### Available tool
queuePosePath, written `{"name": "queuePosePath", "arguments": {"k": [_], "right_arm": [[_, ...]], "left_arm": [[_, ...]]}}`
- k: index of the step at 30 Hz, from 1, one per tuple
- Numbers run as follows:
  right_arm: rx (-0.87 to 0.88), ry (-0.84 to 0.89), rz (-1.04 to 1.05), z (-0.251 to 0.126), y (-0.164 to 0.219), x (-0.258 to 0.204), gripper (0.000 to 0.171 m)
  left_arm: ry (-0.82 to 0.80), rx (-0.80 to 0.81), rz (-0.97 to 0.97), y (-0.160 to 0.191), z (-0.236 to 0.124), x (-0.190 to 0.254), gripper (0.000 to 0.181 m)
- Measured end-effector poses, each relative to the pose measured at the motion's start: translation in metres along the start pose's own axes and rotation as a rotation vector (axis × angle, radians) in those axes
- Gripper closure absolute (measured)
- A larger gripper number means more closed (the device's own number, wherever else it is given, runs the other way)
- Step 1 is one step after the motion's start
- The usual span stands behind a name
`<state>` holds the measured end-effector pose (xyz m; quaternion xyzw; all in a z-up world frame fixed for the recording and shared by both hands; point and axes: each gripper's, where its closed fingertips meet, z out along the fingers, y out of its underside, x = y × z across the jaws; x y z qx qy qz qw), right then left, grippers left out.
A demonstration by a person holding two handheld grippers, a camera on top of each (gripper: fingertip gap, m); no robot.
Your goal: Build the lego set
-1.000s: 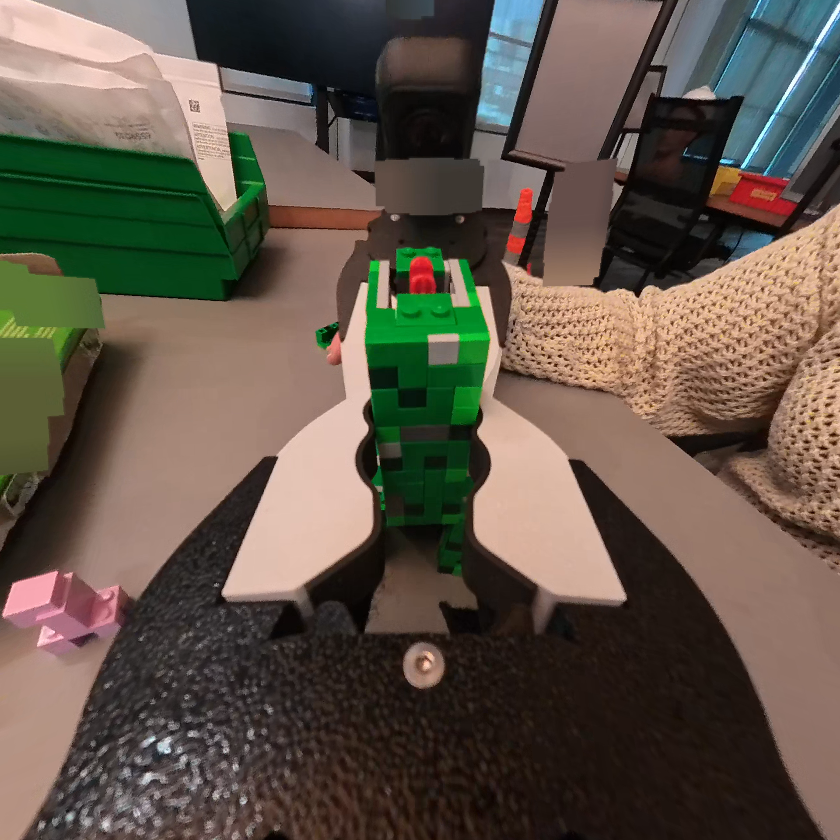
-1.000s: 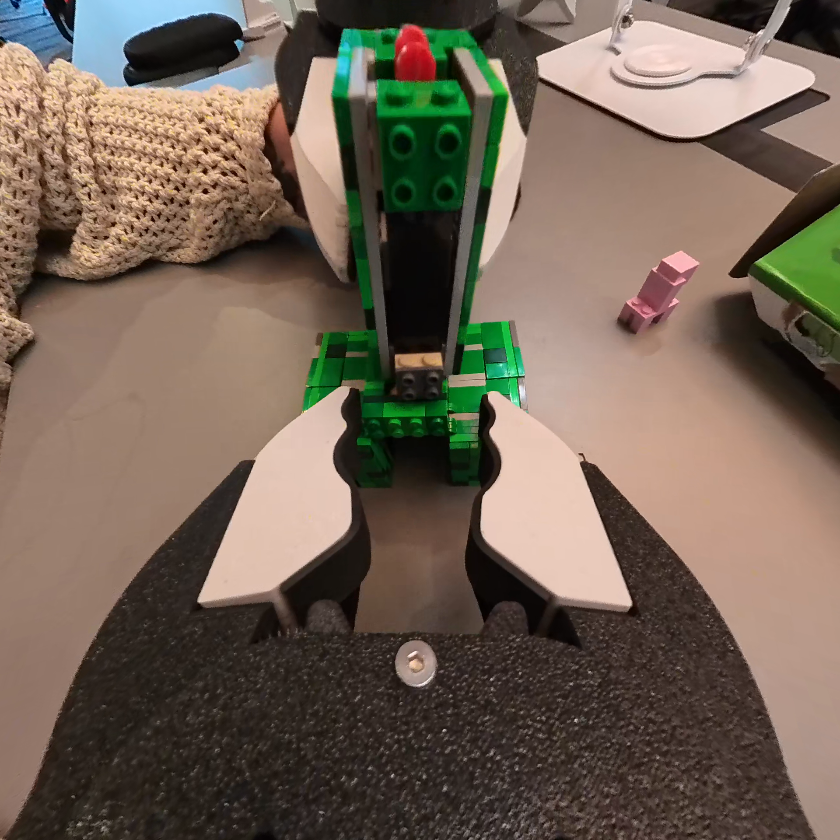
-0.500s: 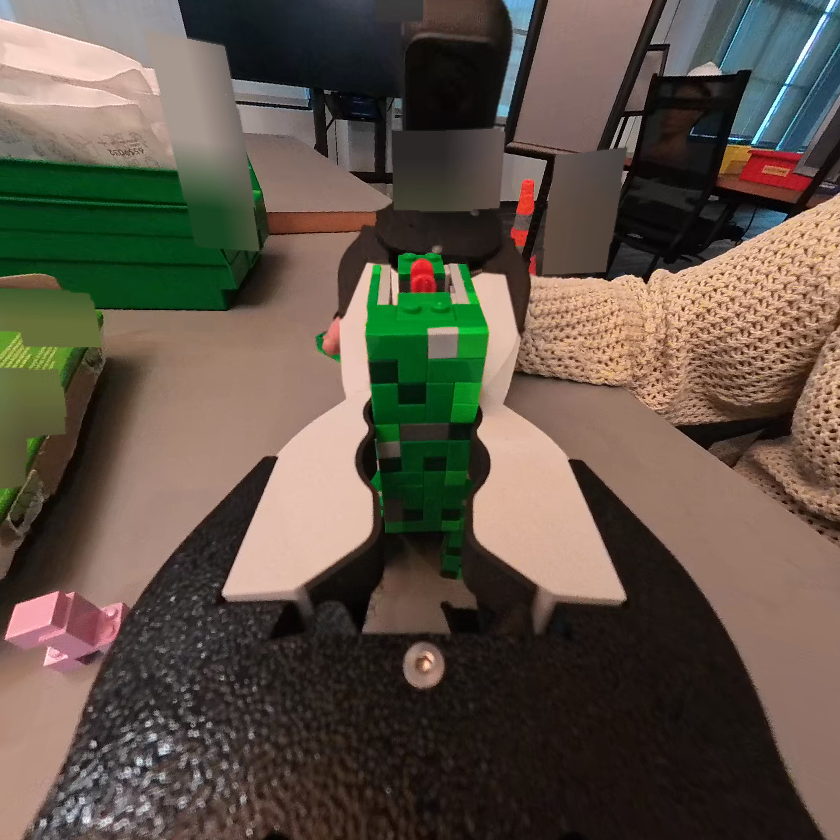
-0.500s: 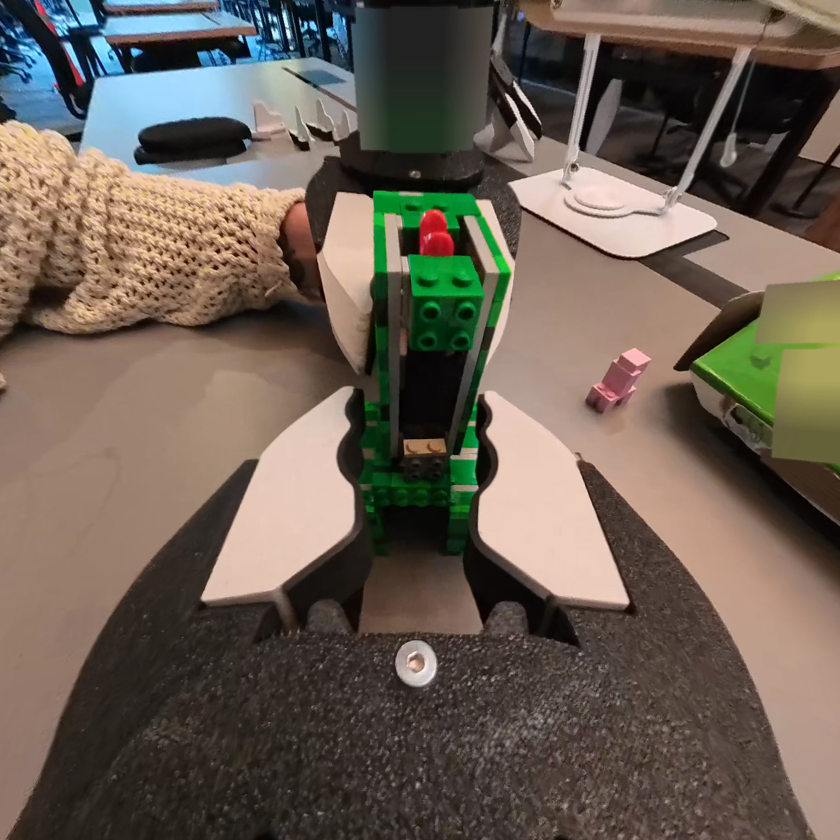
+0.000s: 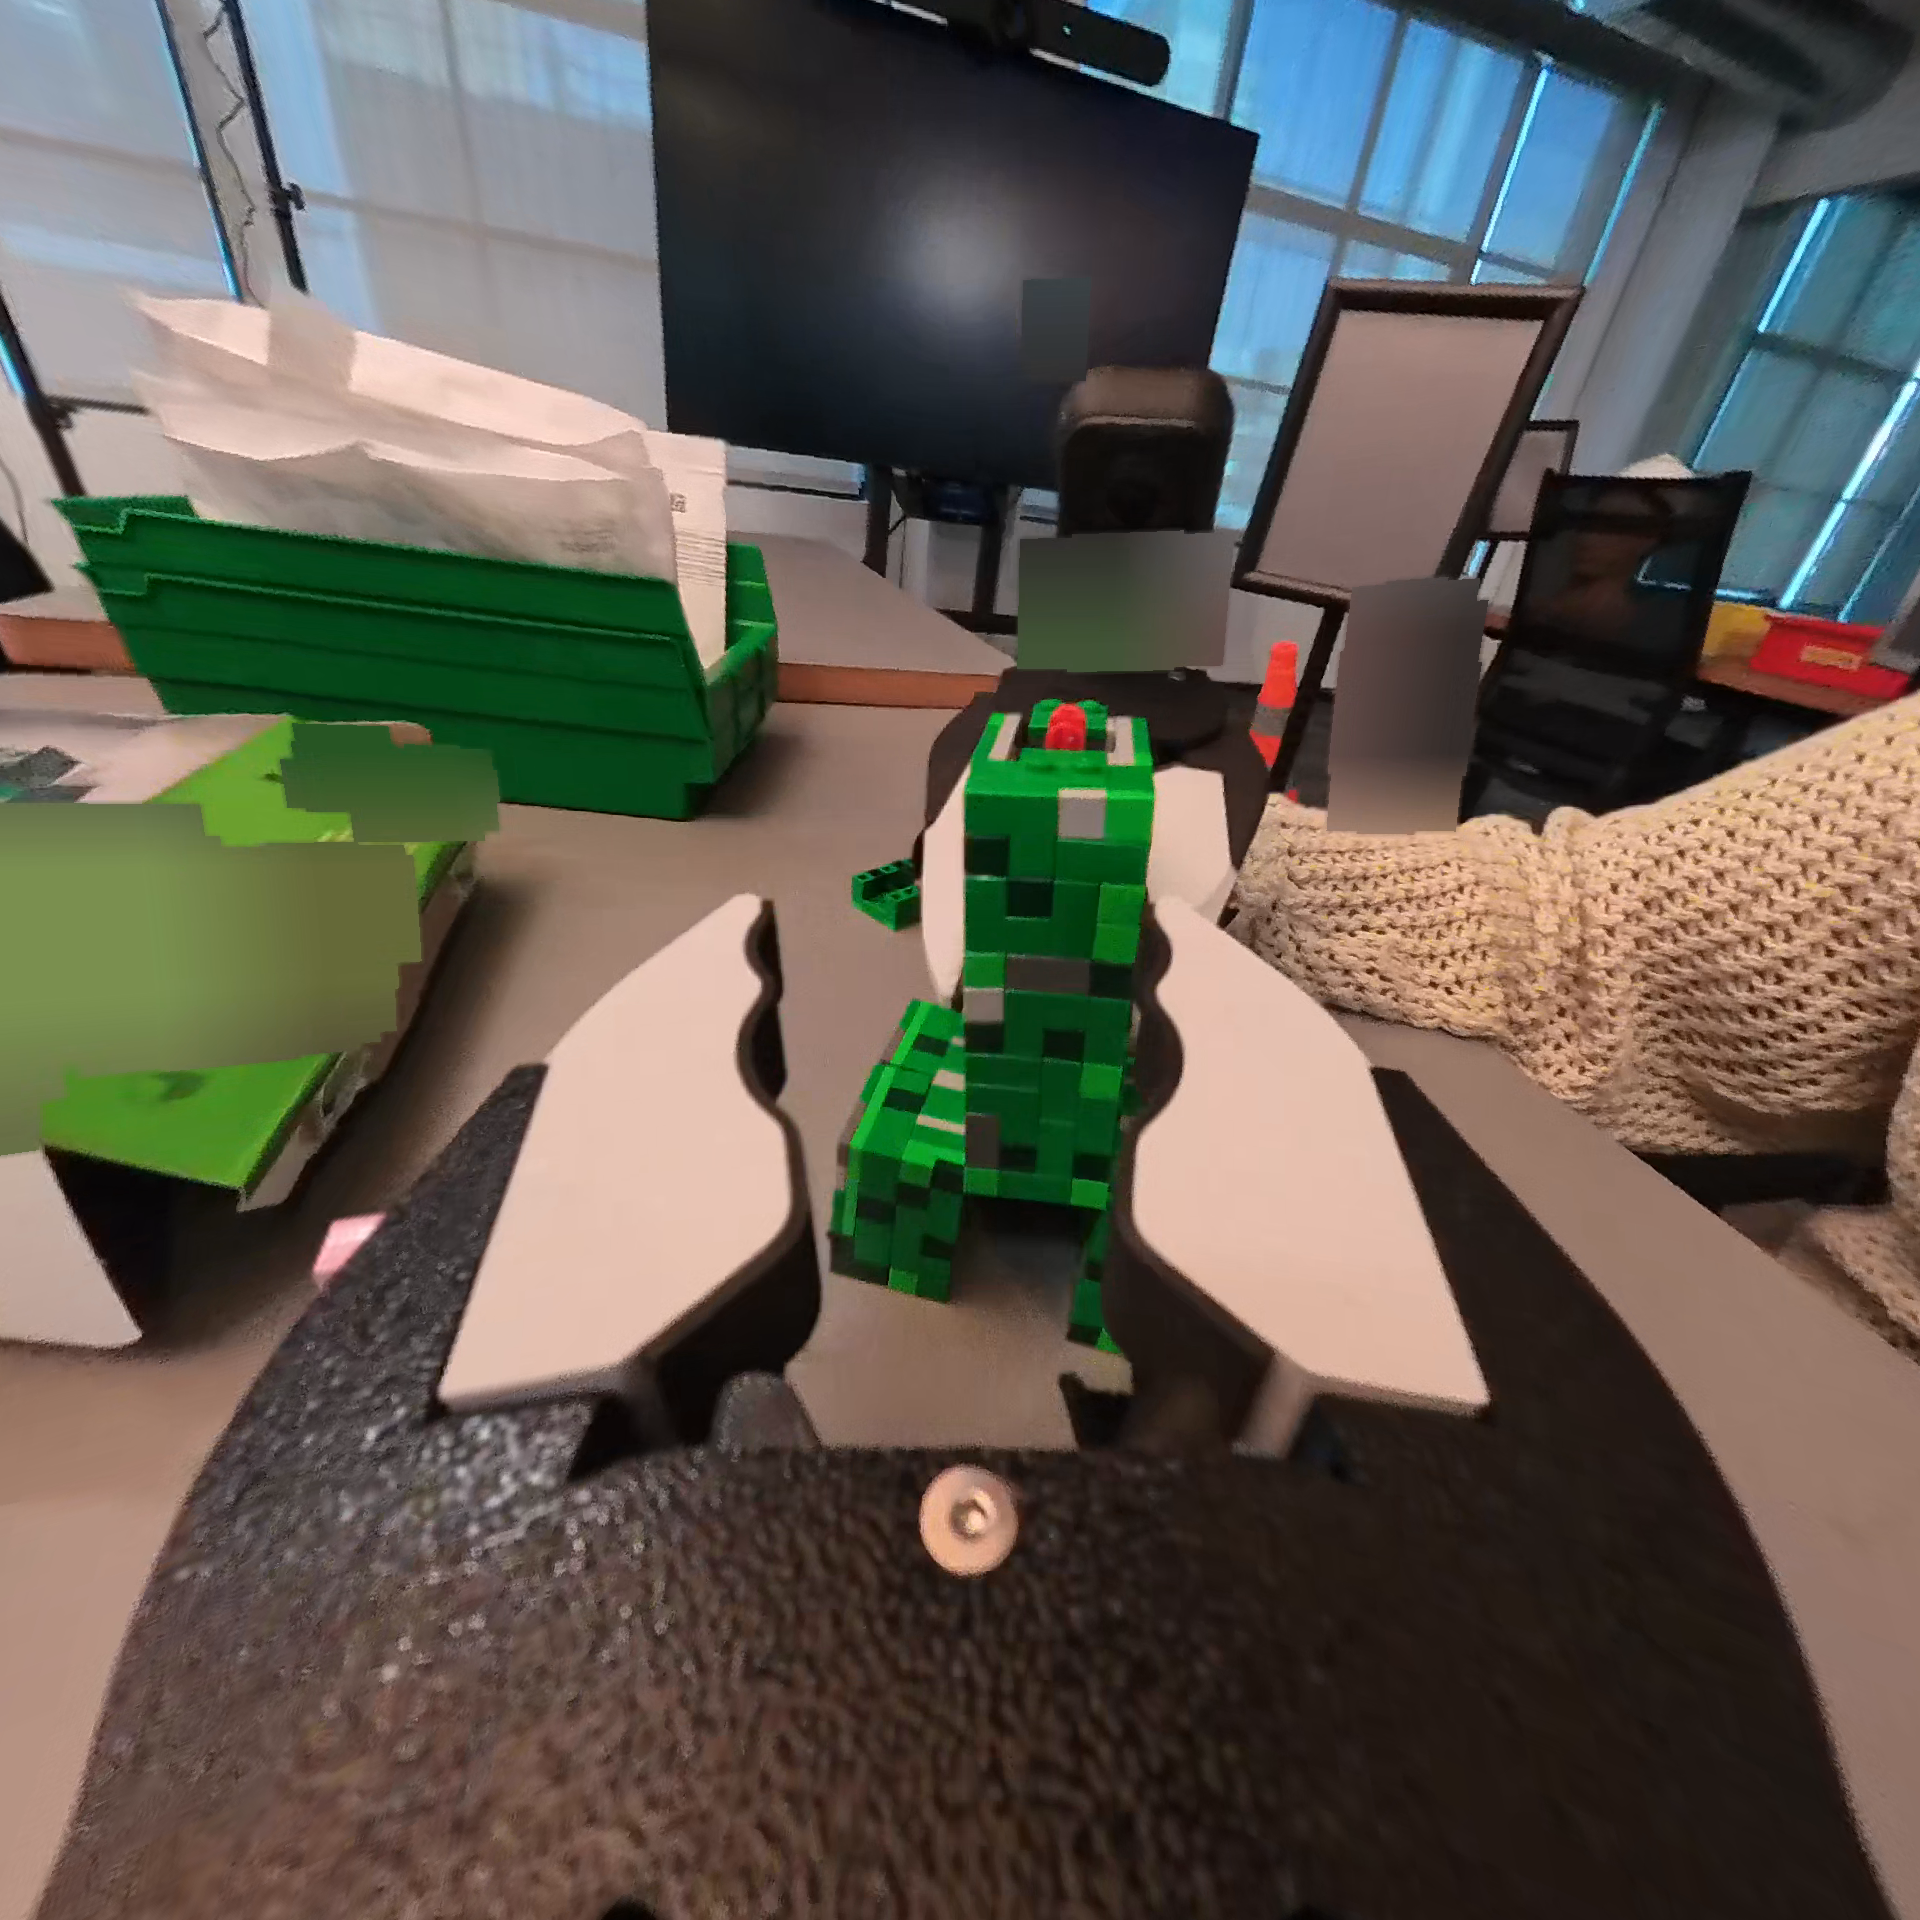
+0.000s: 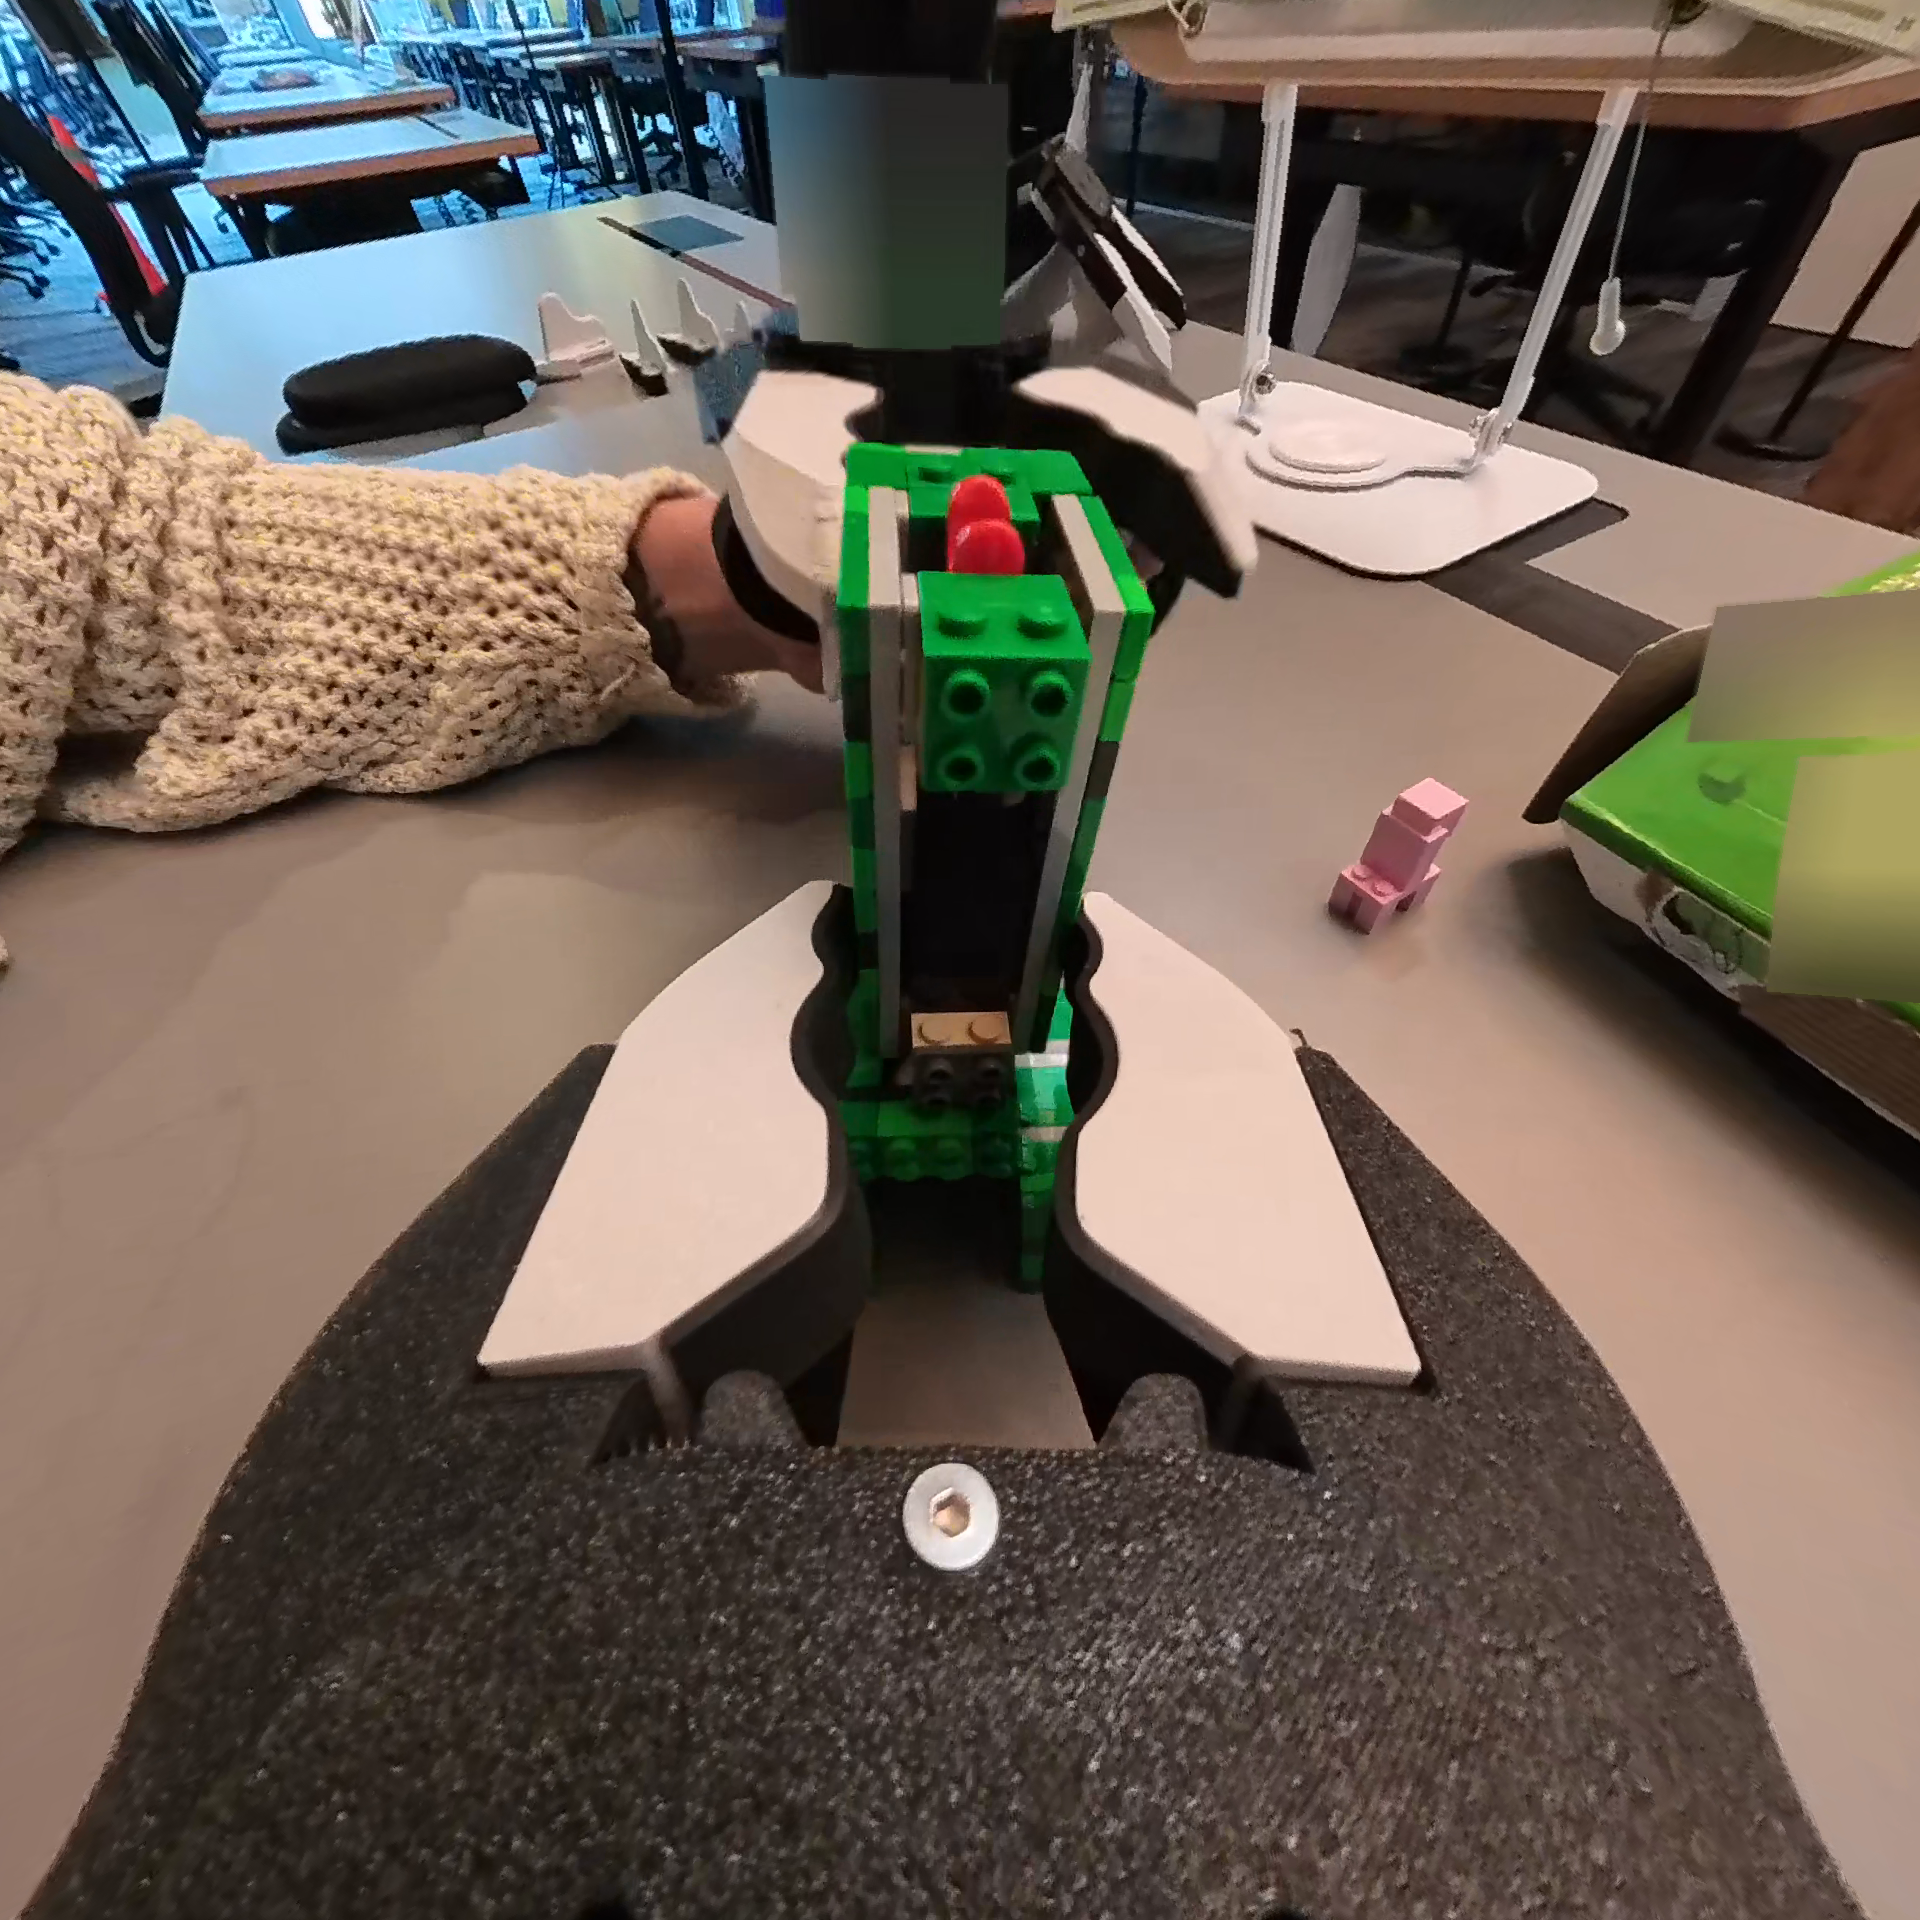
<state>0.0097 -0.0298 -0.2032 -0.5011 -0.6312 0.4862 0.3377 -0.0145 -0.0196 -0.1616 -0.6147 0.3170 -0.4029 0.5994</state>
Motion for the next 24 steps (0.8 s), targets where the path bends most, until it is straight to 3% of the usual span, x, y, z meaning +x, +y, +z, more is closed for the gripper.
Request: {"name": "queuePosePath", "arguments": {"k": [6,11,16,18,21,24], "right_arm": [[0.018,0.023,0.004,0.001,-0.002,0.0,0.133],[0.01,0.067,-0.019,0.002,-0.001,0.0,0.133],[0.039,0.073,-0.006,0.001,0.0,0.002,0.133],[0.052,0.067,0.005,0.001,0.0,0.002,0.133],[0.062,0.037,0.008,-0.001,0.0,0.001,0.133],[0.079,0.013,0.025,-0.002,0.0,0.001,0.133]], "left_arm": [[0.016,-0.127,0.039,0.024,-0.009,0.007,0.11],[0.066,-0.258,0.07,0.044,-0.01,0.021,0.119],[0.008,-0.316,0.141,0.057,-0.007,0.022,0.132],[0.04,-0.38,0.127,0.066,-0.006,0.028,0.118],[0.037,-0.482,0.137,0.082,-0.001,0.023,0.078],[0.054,-0.567,0.167,0.098,0.005,0.02,0.066]]}}
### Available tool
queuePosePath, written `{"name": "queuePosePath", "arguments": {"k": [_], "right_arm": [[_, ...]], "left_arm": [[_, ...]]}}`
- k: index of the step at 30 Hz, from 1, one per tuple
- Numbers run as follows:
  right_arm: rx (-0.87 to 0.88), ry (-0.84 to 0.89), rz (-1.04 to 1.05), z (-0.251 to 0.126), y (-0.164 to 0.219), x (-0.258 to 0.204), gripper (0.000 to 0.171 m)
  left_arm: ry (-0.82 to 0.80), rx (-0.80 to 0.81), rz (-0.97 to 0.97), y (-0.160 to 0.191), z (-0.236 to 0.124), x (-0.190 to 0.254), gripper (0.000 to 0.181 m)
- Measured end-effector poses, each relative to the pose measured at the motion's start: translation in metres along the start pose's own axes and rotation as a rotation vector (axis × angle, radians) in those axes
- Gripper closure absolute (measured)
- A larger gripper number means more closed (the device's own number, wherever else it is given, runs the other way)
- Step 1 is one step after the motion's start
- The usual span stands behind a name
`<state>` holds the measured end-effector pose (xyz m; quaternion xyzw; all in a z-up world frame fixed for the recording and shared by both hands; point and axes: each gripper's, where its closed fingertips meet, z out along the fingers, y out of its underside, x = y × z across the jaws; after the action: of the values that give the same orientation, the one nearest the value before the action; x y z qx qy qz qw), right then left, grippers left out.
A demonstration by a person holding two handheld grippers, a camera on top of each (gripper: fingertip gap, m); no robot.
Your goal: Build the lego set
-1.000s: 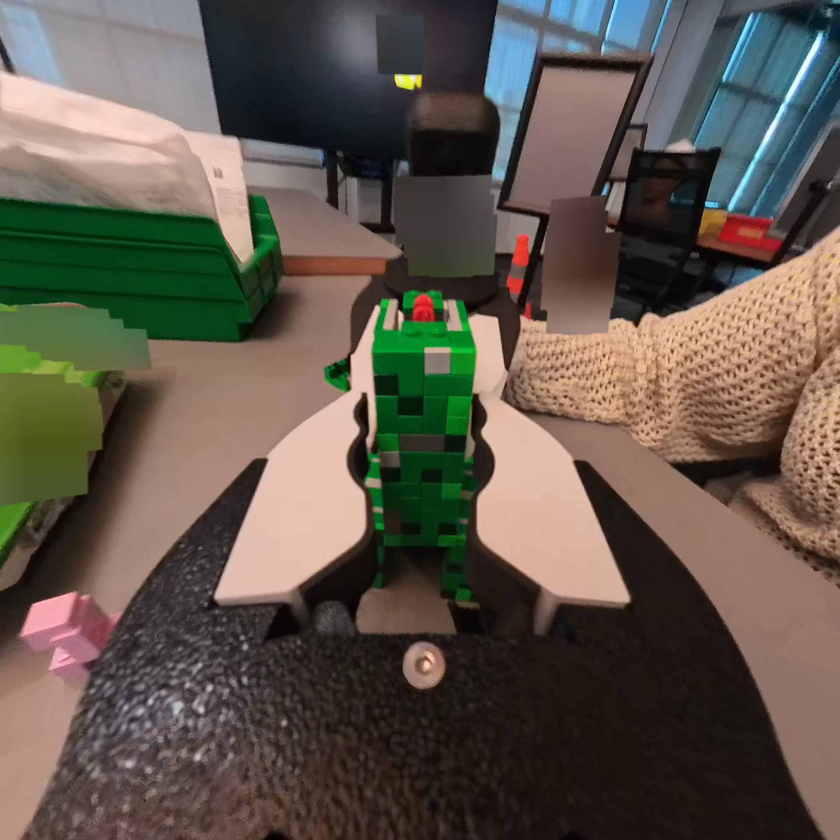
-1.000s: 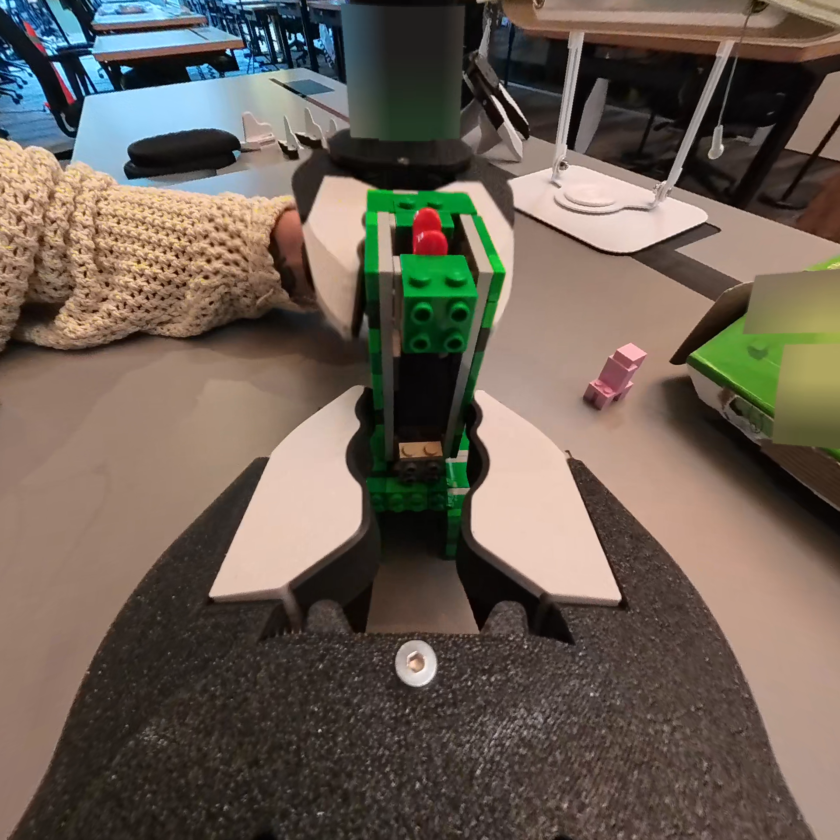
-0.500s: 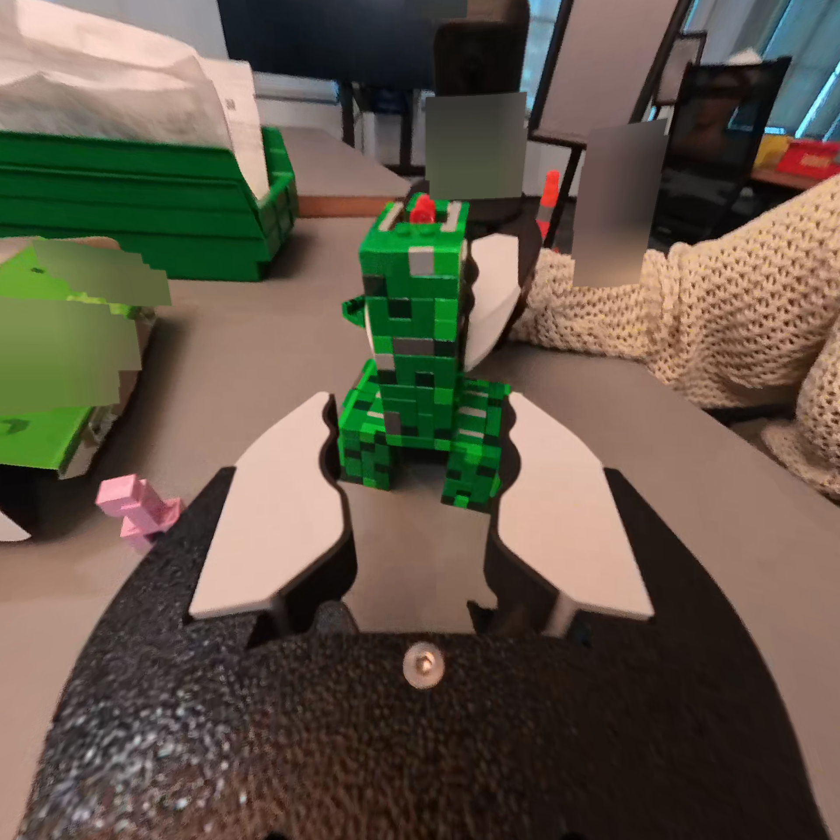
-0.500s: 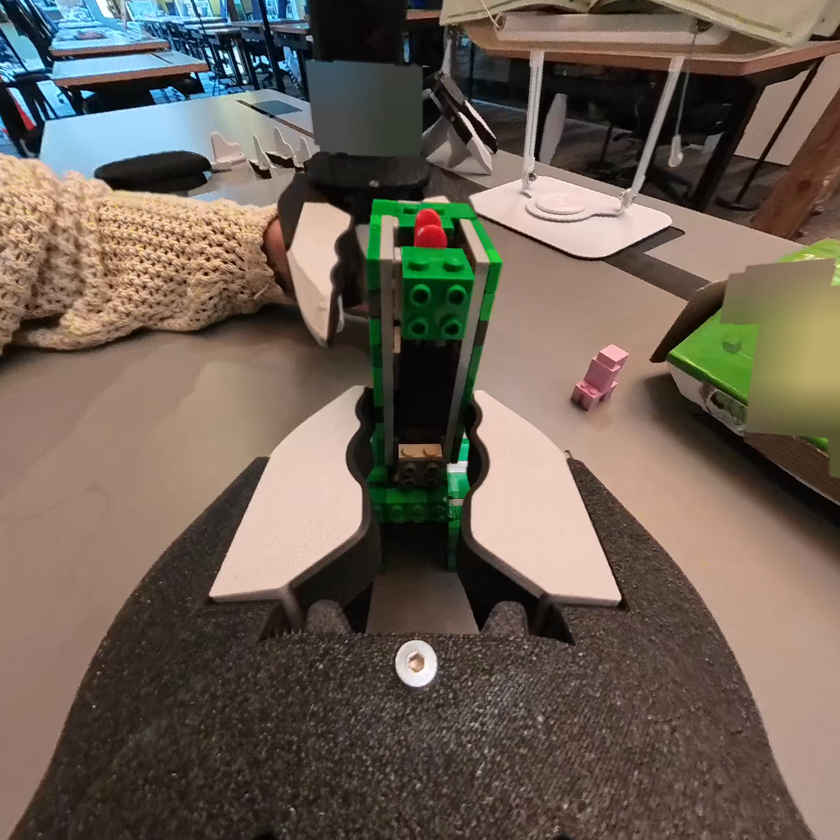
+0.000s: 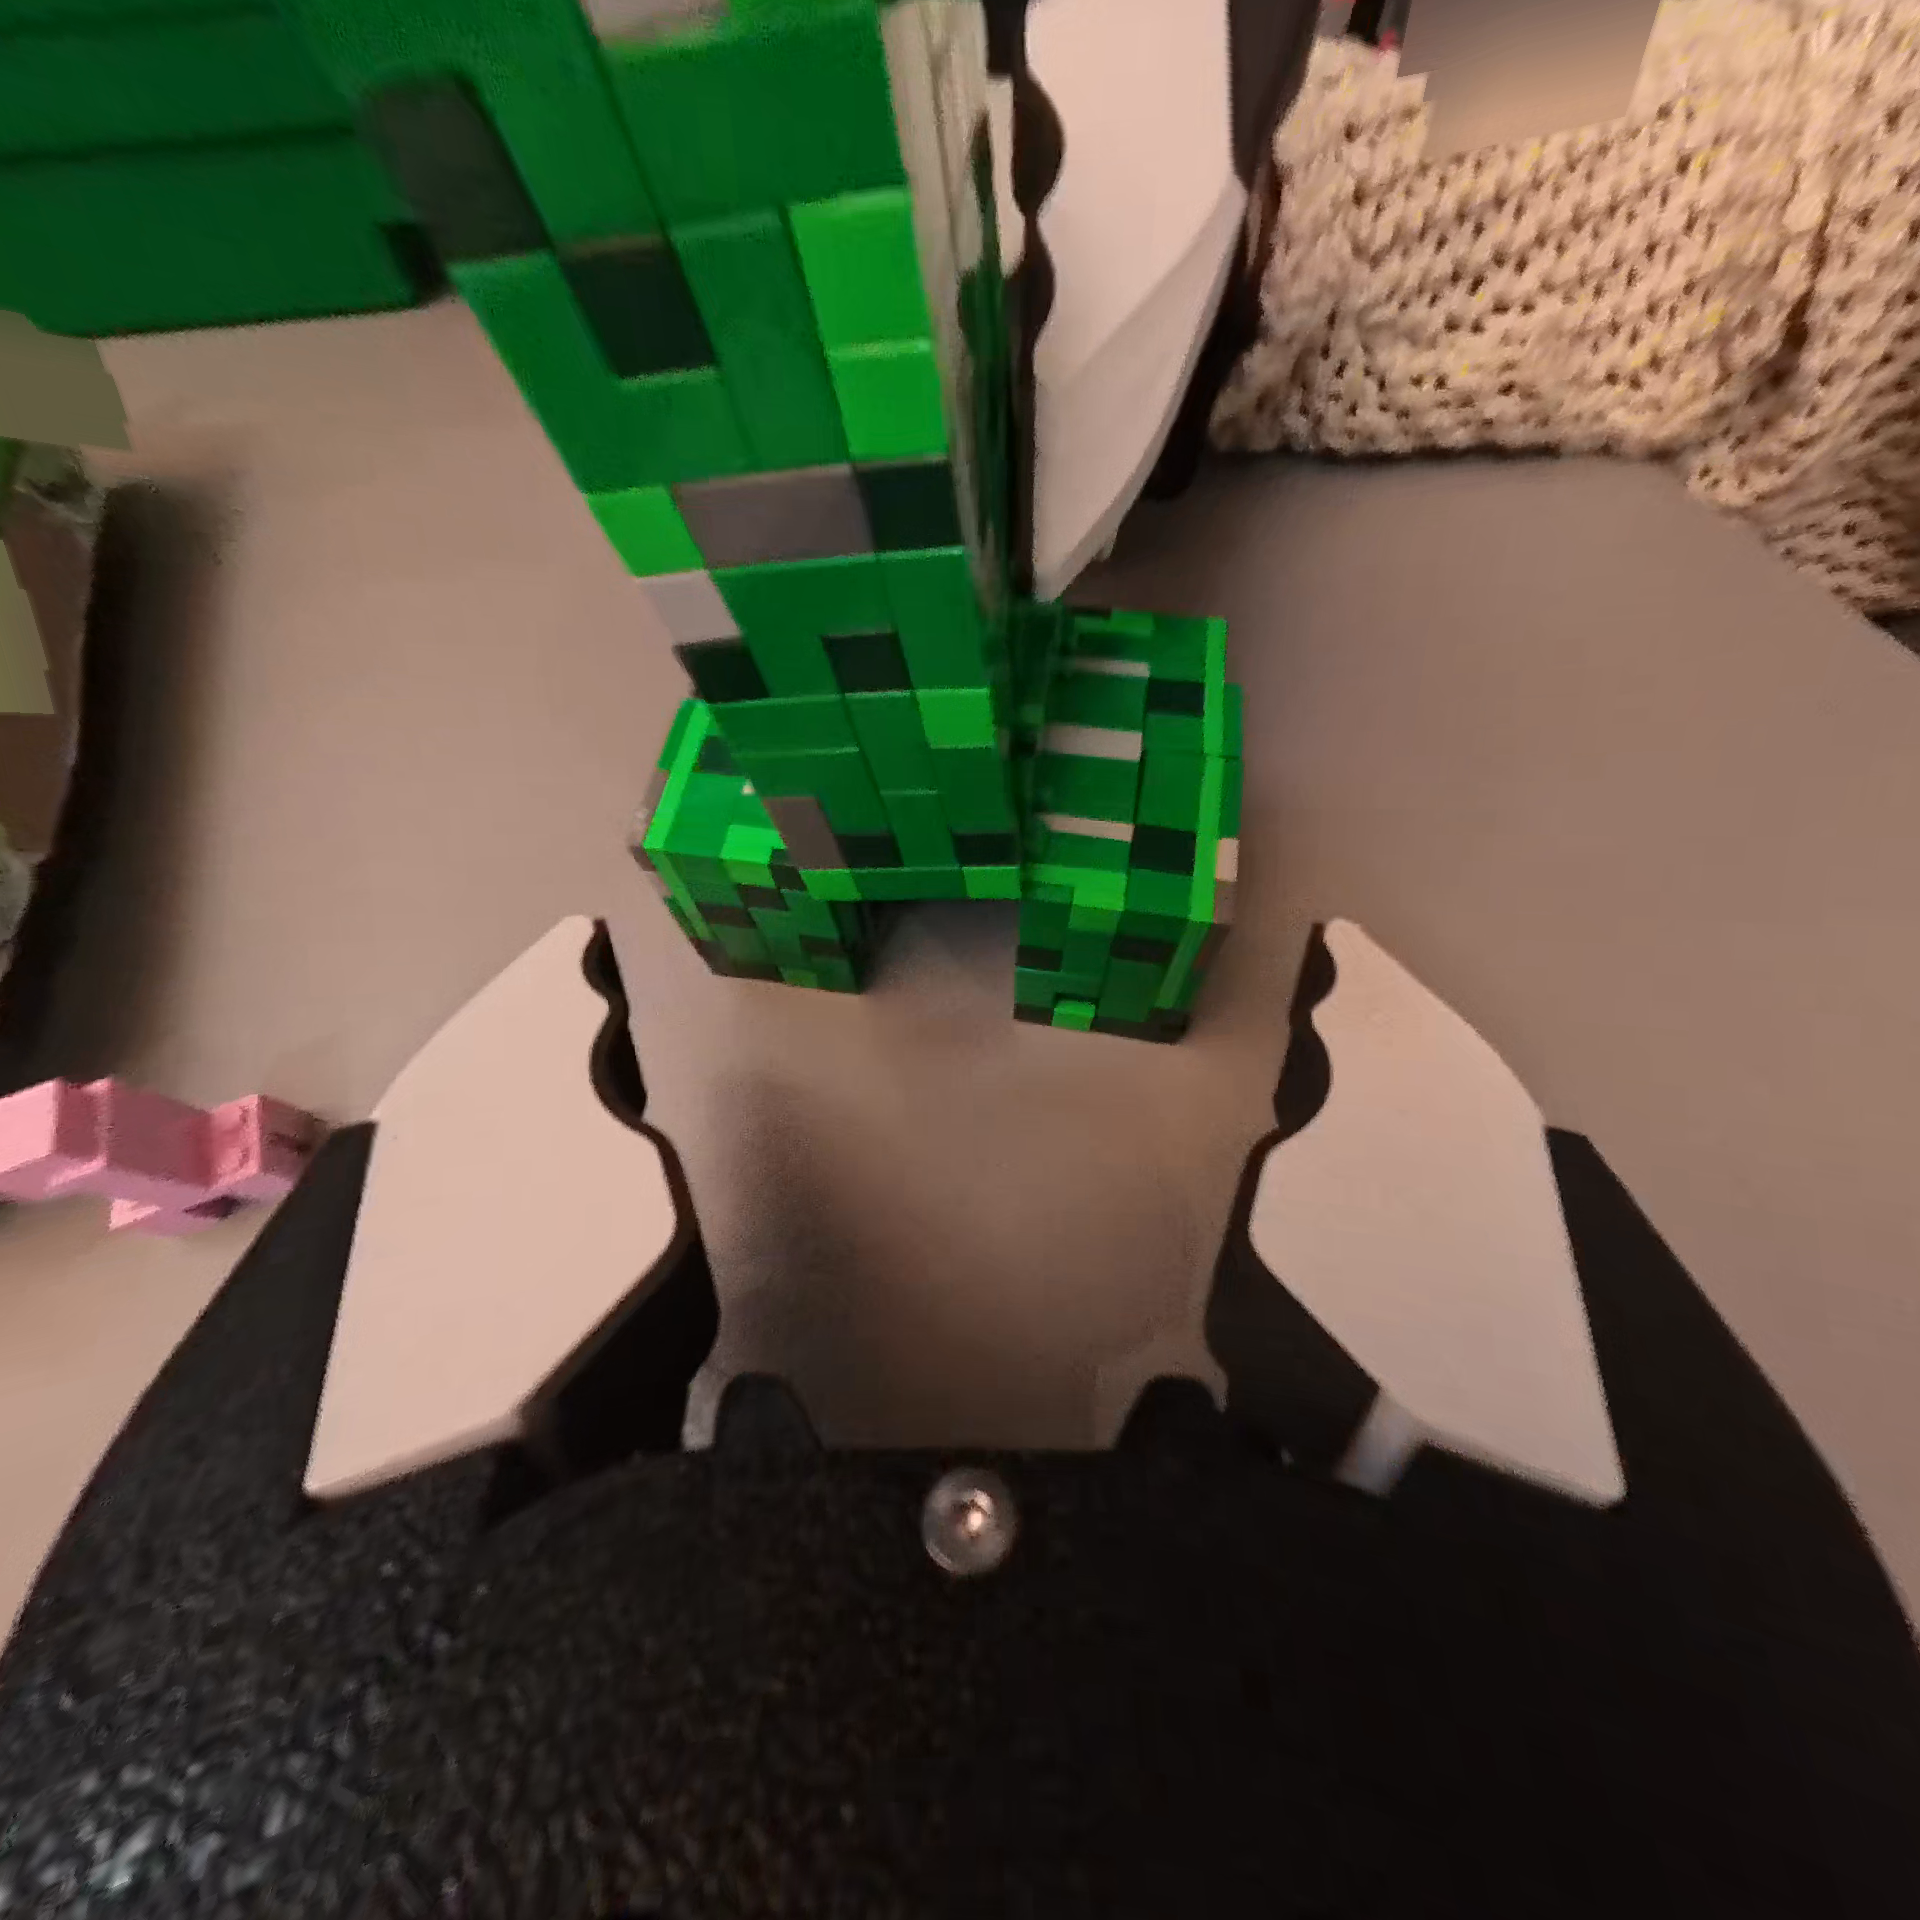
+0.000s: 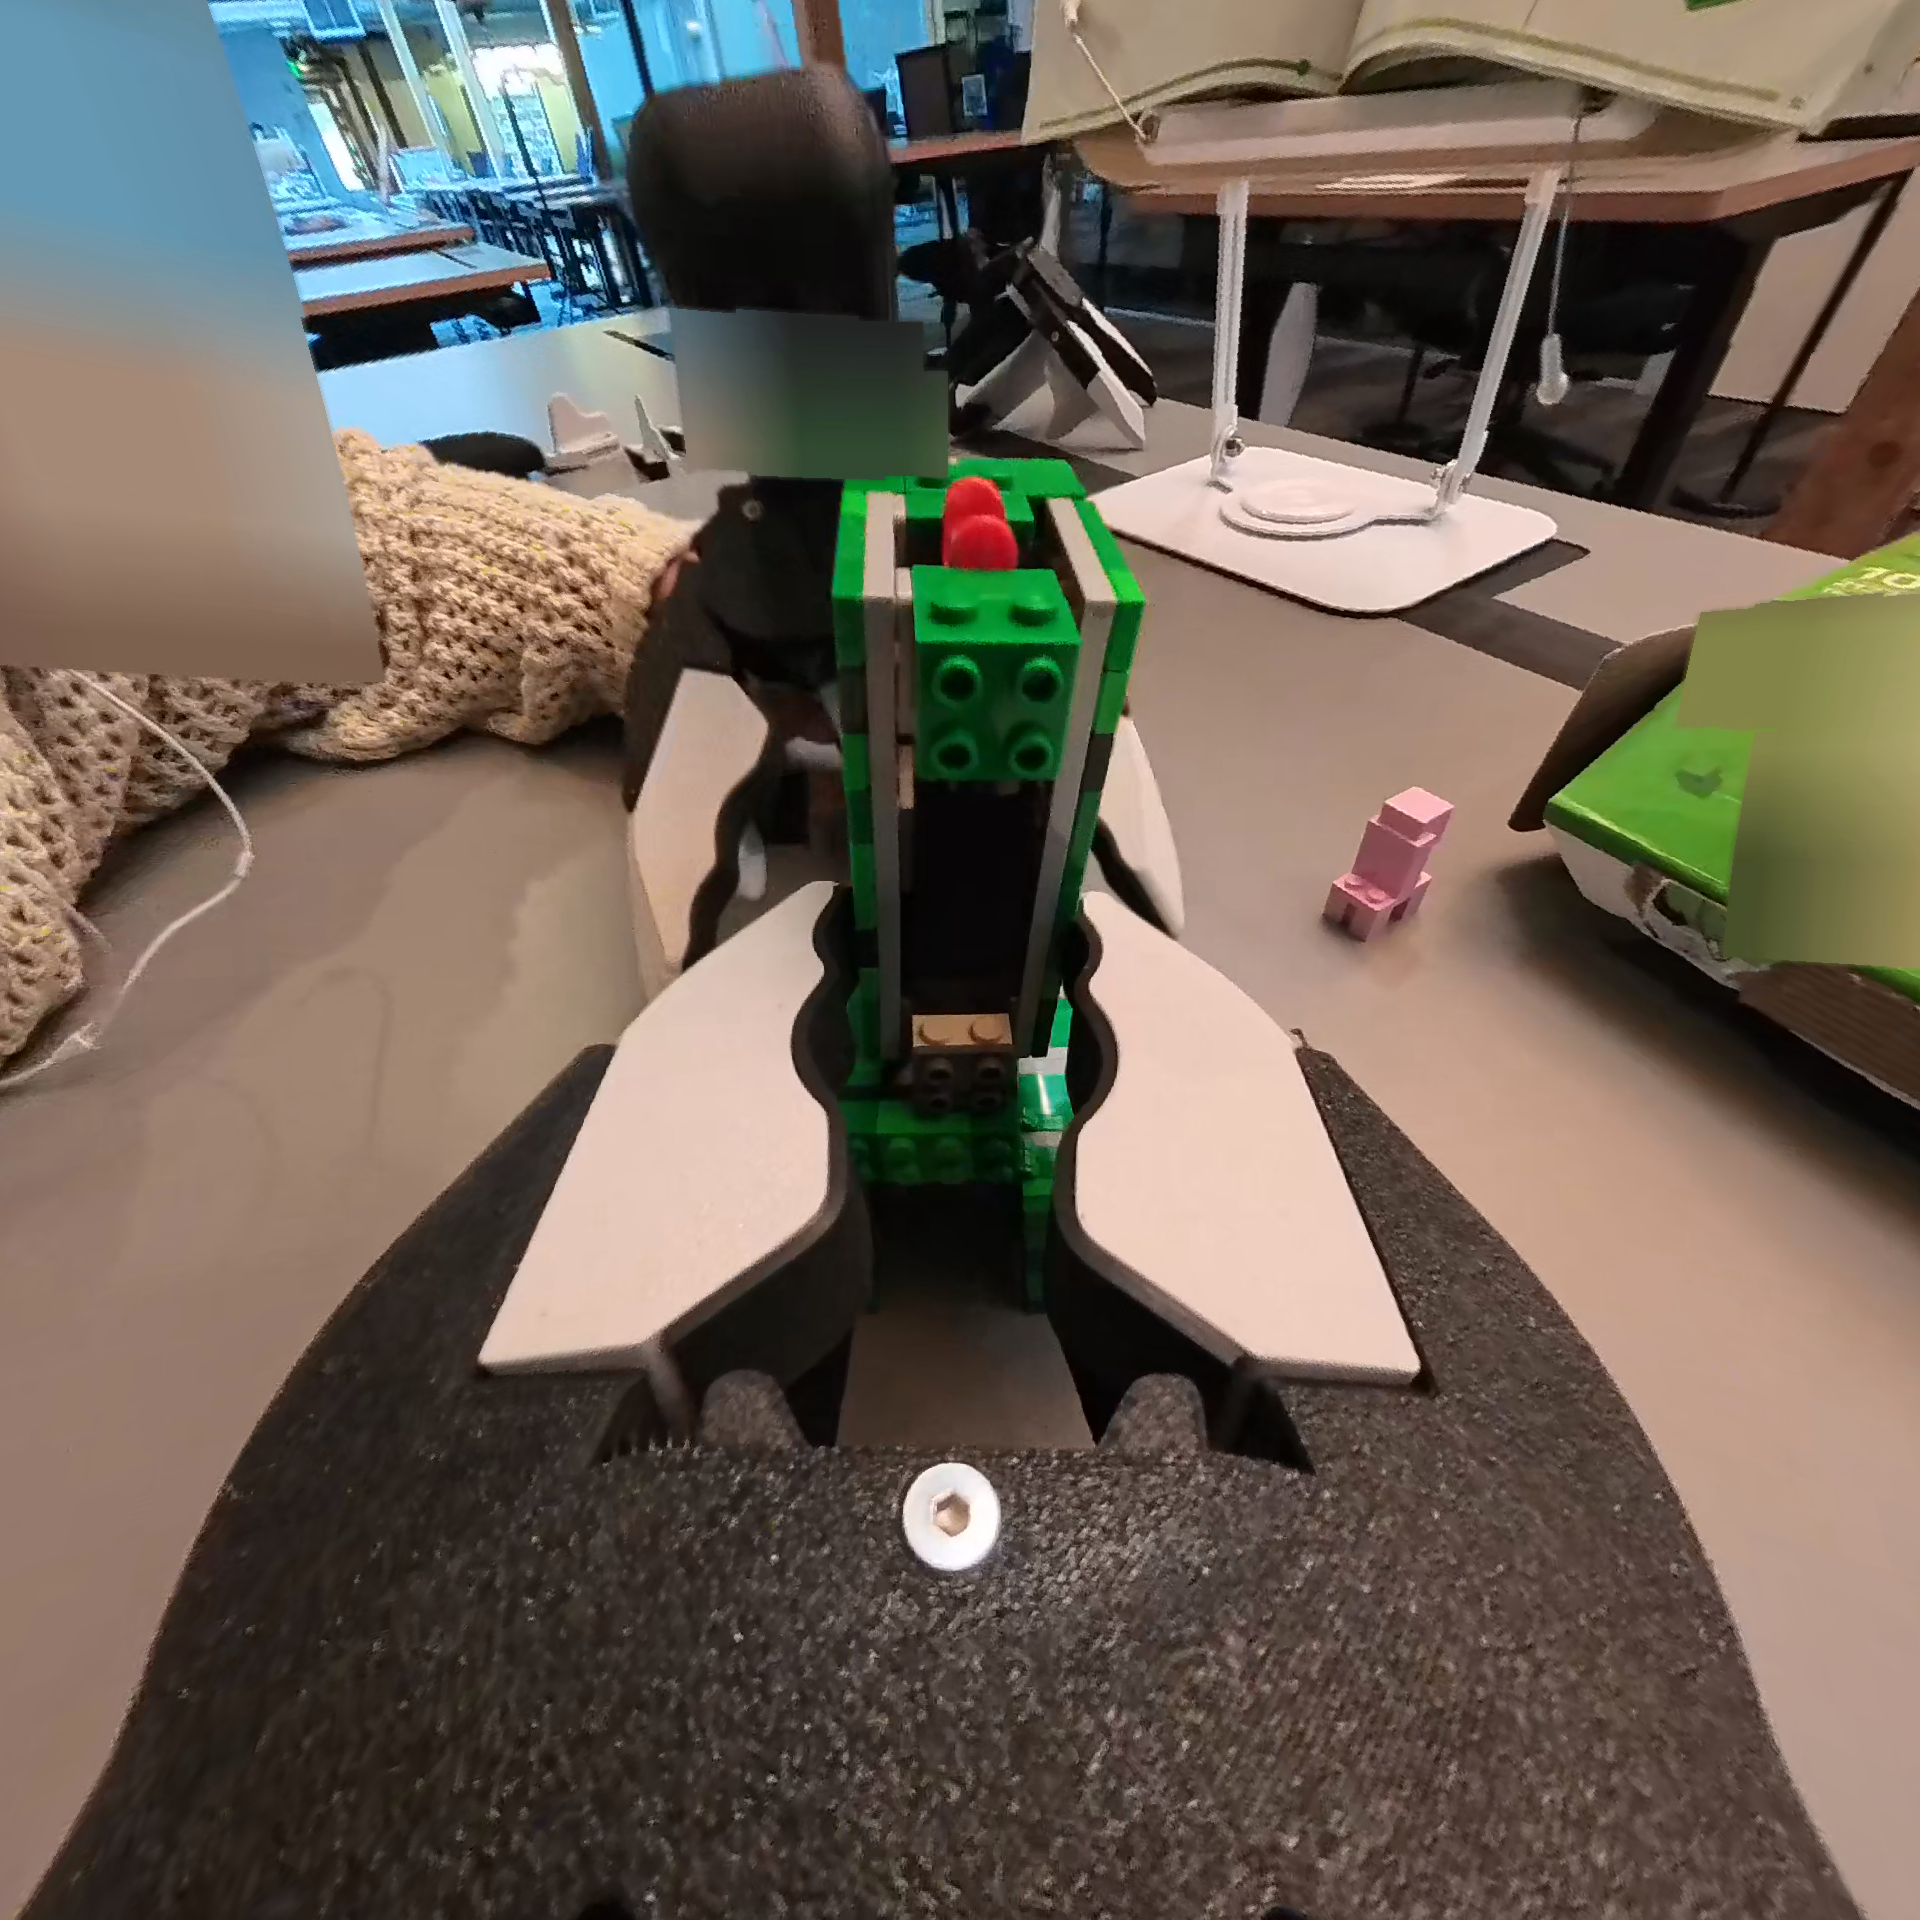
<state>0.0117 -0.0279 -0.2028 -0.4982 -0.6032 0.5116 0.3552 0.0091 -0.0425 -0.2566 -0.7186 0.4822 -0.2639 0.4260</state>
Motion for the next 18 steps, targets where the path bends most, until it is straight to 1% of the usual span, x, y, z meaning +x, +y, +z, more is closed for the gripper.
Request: {"name": "queuePosePath", "arguments": {"k": [2,3,6,11,15,18], "right_arm": [[0.004,-0.007,0.0,0.0,0.0,0.0,0.133],[0.003,-0.007,-0.005,0.0,0.0,0.0,0.133],[-0.005,-0.003,-0.036,-0.001,0.001,-0.001,0.133],[-0.006,-0.052,-0.08,-0.005,0.003,-0.009,0.133],[0.006,-0.091,-0.087,-0.007,0.002,-0.014,0.133],[0.02,-0.072,-0.066,-0.006,0.001,-0.009,0.133]], "left_arm": [[0.02,-0.03,0.02,0.001,0.007,0.002,0.059],[0.023,-0.034,0.028,0.001,0.009,0.002,0.059],[0.032,-0.062,0.009,0.003,0.013,0.007,0.062],[0.024,-0.078,-0.03,0.007,0.01,0.025,0.066],[-0.031,-0.117,0.005,0.009,0.015,0.027,0.065],[-0.076,-0.108,-0.008,0.008,0.015,0.023,0.067]]}}
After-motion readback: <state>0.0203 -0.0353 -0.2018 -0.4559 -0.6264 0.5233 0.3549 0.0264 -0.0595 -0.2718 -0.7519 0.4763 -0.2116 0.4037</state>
